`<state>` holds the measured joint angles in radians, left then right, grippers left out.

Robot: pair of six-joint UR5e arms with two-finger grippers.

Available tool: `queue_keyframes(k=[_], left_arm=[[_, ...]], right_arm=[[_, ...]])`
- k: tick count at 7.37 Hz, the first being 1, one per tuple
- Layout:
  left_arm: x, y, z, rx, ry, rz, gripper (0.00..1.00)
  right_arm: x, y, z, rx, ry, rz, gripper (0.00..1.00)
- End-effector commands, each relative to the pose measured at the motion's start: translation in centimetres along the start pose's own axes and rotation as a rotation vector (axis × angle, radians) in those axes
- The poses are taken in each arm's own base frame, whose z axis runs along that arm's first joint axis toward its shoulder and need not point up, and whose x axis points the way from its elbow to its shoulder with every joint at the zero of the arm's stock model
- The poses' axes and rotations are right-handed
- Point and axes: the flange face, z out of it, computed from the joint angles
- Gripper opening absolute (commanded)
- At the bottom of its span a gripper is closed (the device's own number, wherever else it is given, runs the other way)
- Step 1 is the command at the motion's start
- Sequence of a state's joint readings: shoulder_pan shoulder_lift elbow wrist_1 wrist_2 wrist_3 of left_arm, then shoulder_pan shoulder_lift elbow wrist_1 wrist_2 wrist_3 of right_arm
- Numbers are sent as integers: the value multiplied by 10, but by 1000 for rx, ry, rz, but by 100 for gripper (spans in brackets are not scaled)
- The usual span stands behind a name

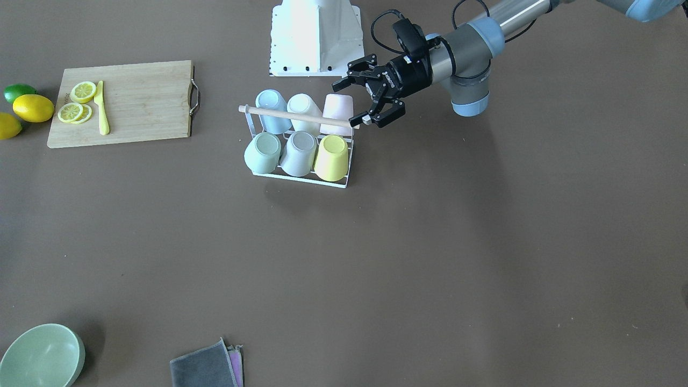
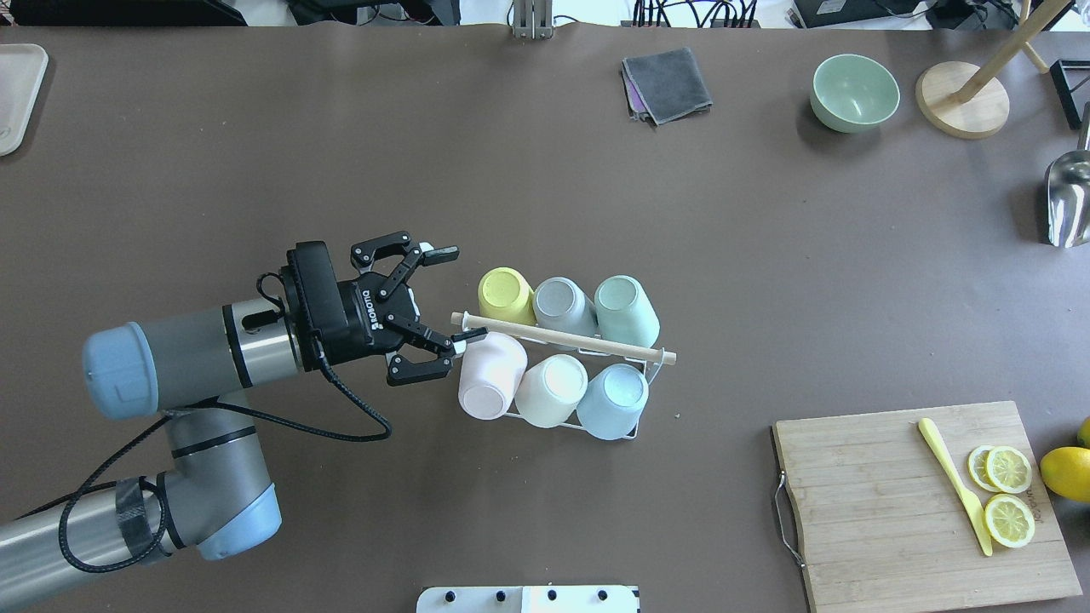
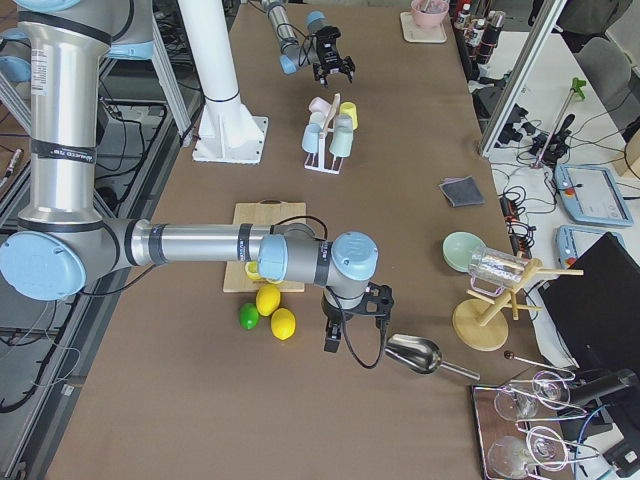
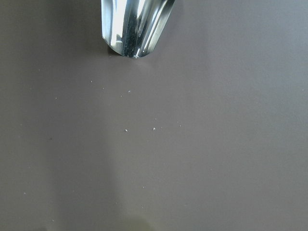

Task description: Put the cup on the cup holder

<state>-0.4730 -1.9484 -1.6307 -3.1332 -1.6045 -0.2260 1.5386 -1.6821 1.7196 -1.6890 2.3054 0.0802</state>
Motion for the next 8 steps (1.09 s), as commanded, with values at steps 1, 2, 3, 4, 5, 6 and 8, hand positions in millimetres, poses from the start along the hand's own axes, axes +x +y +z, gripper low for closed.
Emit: queue_keyframes(k=[1, 2, 3, 4, 5, 6, 8], left_arm=[[-29, -21, -10, -161, -85, 14, 99], [-46, -23, -8, -268, -131, 17, 99], [-58, -25, -8, -361, -174, 19, 99], [-78, -21, -9, -458, -228, 18, 99], [-95, -12, -8, -577, -282, 6, 99], [-117, -5, -13, -703, -347, -11, 99], [-147, 17, -24, -957, -453, -53, 99]], right_arm=[[0, 0, 0, 0, 1, 0, 100], [0, 0, 0, 1, 1, -1, 100], [2, 2, -2, 4, 1, 2, 100], [2, 2, -3, 6, 0, 3, 100], [4, 4, -6, 14, -1, 7, 100], [5, 4, -7, 16, 0, 10, 100], [5, 1, -11, 27, 36, 3, 100]])
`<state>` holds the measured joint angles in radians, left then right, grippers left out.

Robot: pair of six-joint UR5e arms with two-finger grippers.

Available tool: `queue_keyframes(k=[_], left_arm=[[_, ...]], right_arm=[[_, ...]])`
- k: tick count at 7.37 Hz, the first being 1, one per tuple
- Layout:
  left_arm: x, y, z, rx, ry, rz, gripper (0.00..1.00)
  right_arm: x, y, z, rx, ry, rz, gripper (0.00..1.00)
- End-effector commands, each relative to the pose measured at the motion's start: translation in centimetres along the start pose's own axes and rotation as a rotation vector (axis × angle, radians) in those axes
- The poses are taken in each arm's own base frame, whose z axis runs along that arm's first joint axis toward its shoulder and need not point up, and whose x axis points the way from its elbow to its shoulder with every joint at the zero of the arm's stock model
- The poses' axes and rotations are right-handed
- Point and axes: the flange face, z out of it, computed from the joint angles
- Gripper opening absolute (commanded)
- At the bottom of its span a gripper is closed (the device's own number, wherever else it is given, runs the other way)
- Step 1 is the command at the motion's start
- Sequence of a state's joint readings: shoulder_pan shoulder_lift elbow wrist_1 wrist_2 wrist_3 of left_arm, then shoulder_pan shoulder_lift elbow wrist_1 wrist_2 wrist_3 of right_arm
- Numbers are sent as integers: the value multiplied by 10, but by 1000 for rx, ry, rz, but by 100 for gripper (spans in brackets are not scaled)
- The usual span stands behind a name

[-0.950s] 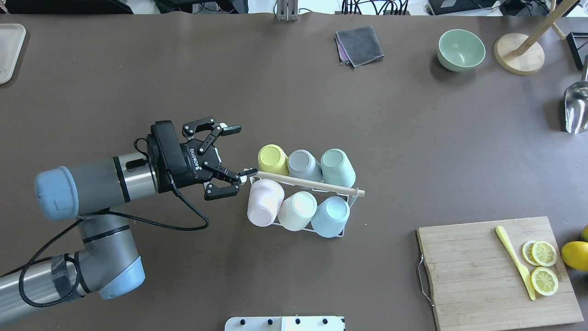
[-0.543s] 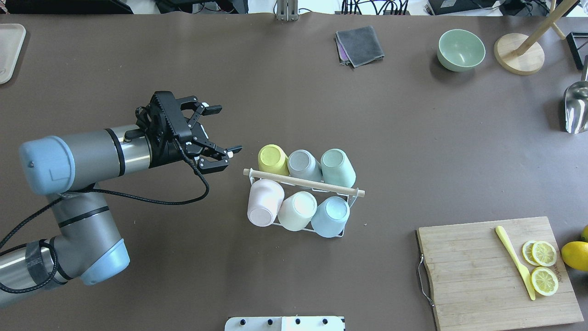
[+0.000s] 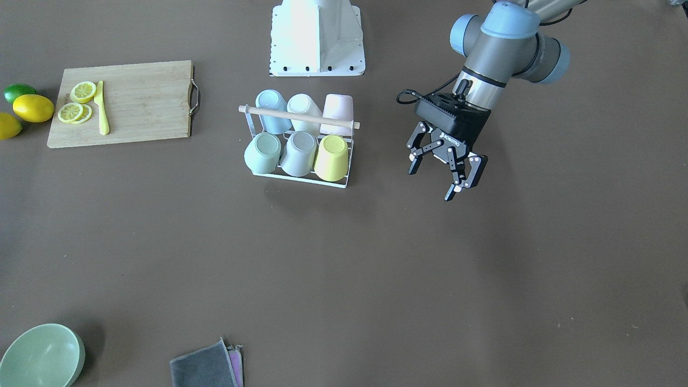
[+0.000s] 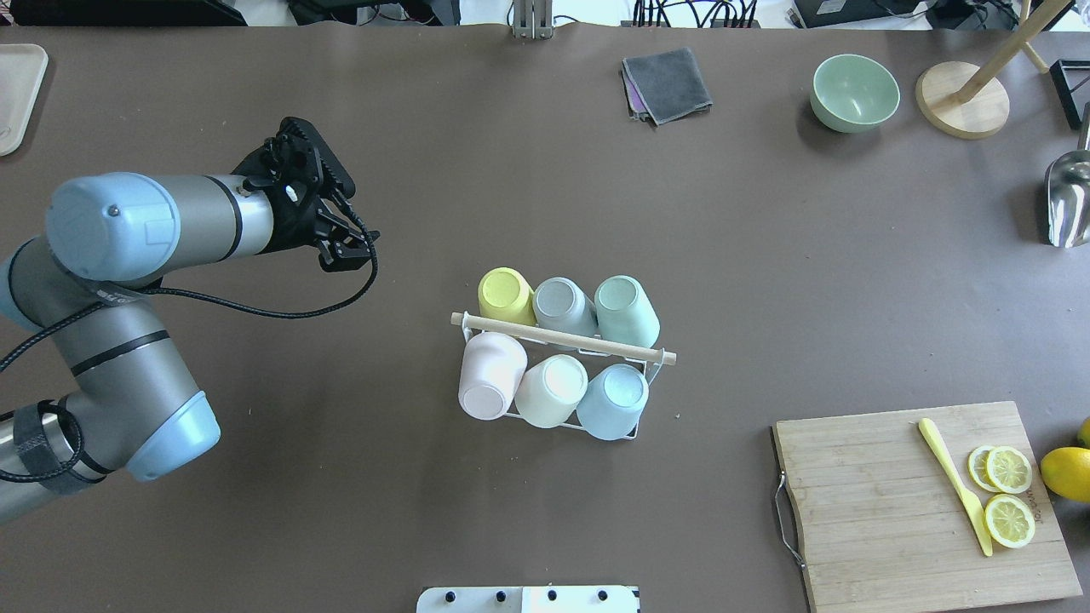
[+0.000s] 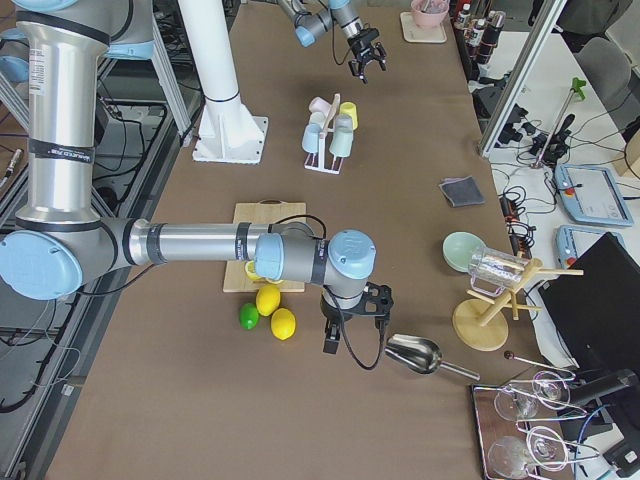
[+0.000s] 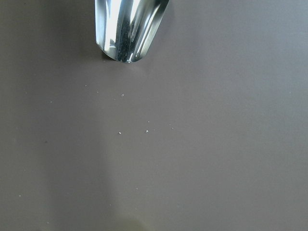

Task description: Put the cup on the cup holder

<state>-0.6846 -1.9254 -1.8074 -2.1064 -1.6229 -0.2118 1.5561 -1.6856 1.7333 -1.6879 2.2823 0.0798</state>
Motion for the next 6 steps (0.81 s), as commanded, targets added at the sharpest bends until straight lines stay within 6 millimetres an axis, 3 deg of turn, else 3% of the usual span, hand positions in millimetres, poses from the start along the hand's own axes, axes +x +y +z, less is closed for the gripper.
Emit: queue_keyframes(k=[1, 4, 6], left_arm=[[-29, 20, 17, -291, -96, -38, 99], [-73, 38, 15, -453, -182, -103, 99], [-120, 47, 3, -501, -154, -203, 99]], right_arm=[[0, -1, -2, 6, 16, -2, 100], [1, 2, -2, 4, 15, 1, 100], [1, 2, -2, 4, 16, 1, 100]])
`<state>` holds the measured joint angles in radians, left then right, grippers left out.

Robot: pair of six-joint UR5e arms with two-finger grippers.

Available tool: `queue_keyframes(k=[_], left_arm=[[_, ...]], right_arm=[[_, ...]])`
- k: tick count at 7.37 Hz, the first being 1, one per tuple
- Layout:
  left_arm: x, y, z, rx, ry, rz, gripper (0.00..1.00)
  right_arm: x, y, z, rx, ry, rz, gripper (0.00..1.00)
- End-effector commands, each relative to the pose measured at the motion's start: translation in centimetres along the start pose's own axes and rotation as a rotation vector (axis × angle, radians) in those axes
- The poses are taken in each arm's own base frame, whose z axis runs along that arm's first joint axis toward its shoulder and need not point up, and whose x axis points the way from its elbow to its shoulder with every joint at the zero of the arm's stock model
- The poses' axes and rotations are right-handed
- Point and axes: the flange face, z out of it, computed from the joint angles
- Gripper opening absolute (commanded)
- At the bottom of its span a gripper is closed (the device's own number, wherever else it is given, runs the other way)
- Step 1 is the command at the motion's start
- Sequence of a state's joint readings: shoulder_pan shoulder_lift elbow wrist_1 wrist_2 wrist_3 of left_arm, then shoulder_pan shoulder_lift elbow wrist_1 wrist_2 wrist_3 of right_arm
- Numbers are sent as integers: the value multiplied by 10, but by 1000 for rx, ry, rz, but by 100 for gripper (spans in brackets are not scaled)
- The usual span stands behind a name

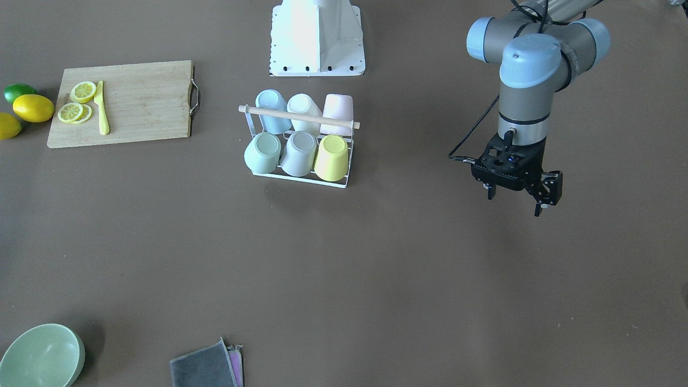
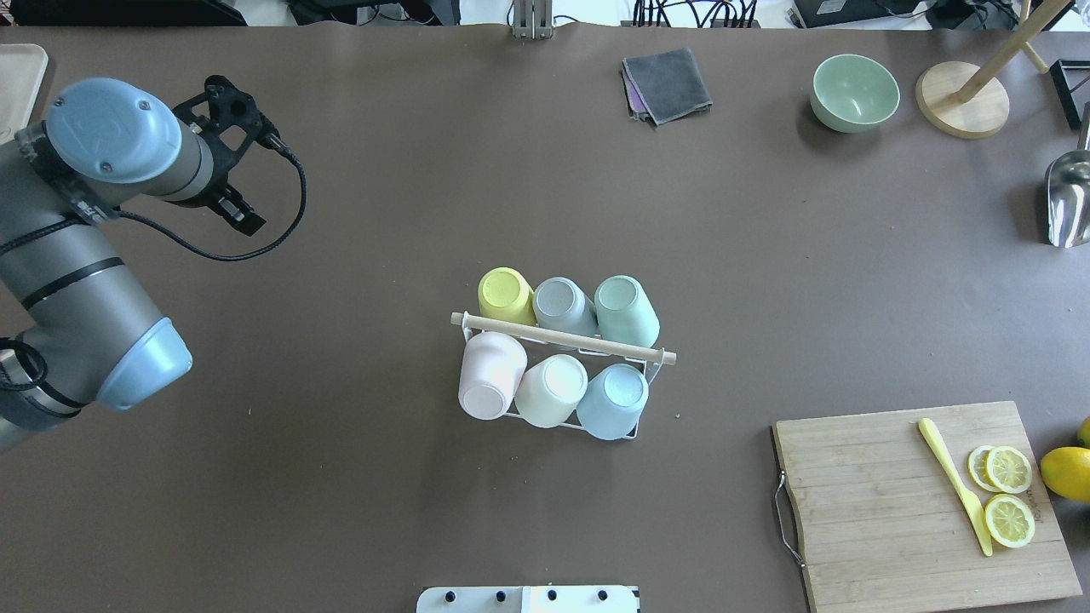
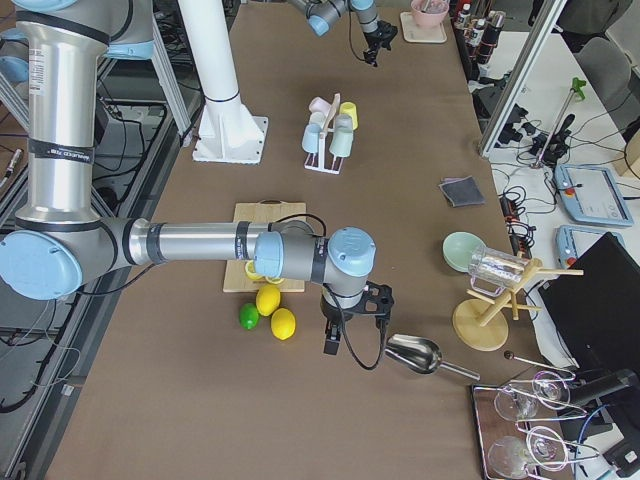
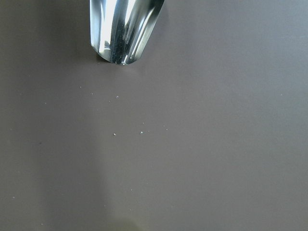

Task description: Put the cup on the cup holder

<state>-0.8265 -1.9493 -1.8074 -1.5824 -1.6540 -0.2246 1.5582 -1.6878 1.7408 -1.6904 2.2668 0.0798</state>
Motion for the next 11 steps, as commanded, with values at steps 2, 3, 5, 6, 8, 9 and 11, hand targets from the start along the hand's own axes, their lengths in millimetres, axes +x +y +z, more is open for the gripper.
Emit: queue_keyframes(k=[2, 3, 5, 6, 8, 9, 11], left_arm=[[-94, 26, 13, -126, 216, -188, 99], [-135, 43, 10, -138, 236, -262, 99], [-207, 84, -2, -220, 305, -447, 99], [-232, 99, -8, -263, 303, -520, 99], [-262, 149, -4, -300, 339, -624, 99], [-281, 177, -6, -304, 357, -686, 99], [-302, 242, 0, -327, 423, -804, 99]], right_arm=[[0, 0, -1, 2, 1, -1, 100], [0, 0, 0, 1, 1, 0, 100], [0, 0, 0, 1, 1, 0, 100], [0, 0, 0, 1, 1, 0, 100], [0, 0, 0, 1, 1, 0, 100], [1, 0, 0, 0, 1, 1, 100], [0, 0, -1, 2, 1, -1, 100]])
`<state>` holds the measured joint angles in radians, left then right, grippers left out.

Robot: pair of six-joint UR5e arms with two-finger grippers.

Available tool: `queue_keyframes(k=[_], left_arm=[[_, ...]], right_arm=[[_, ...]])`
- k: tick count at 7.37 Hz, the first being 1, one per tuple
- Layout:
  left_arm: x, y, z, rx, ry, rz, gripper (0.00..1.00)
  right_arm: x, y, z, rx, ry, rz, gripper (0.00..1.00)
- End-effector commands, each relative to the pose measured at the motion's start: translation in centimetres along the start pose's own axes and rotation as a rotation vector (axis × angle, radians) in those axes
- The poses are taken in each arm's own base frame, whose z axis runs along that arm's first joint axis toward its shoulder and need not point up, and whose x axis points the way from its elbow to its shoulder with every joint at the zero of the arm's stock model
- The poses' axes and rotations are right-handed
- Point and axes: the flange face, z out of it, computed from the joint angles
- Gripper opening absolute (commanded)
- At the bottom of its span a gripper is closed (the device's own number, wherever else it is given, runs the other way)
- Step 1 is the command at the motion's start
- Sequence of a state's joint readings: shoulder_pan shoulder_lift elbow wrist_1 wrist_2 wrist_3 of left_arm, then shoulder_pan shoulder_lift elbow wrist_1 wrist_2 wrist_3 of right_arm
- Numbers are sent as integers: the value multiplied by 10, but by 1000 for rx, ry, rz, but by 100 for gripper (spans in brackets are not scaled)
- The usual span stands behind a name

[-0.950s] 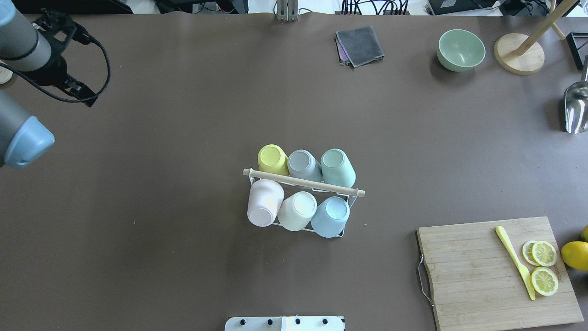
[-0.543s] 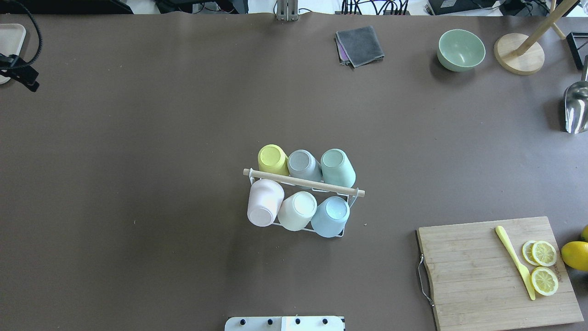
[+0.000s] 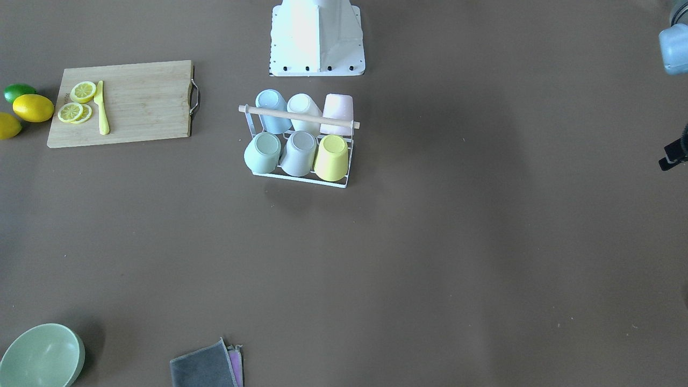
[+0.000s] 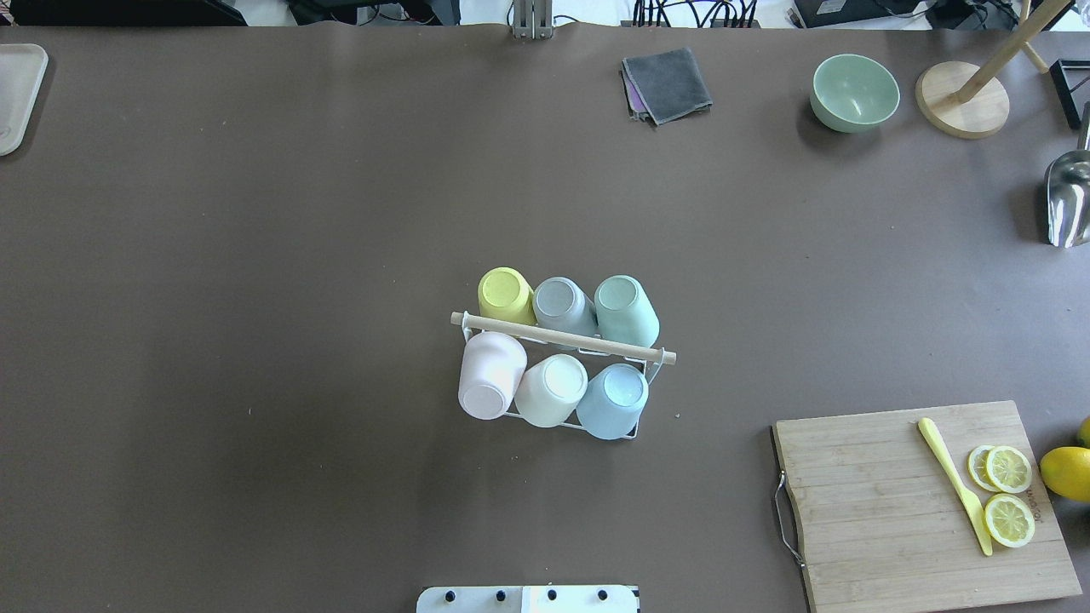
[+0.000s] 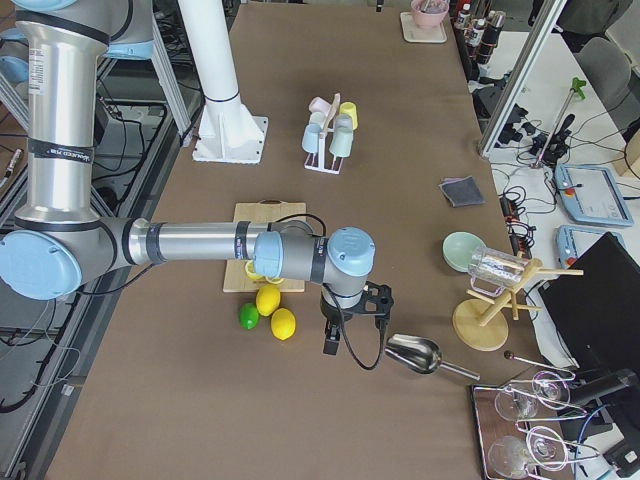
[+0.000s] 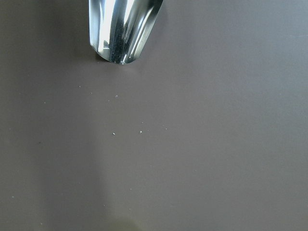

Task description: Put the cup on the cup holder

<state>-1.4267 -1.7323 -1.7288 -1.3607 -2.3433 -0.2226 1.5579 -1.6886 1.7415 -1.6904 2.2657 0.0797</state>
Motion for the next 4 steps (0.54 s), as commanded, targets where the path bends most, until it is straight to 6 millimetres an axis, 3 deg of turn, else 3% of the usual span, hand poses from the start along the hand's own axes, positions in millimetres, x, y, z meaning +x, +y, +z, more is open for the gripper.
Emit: queue_keyframes(k=[1, 3, 4], left_arm=[[-66, 40, 8, -25, 62, -114, 99], [-107, 101, 23, -26, 58, -87, 99], [-125, 117, 25, -6, 56, -67, 99]], right_arm=[[0, 0, 0, 1, 0, 0, 100], [-1, 0, -3, 7, -1, -3, 100], [0, 1, -5, 9, -6, 3, 100]])
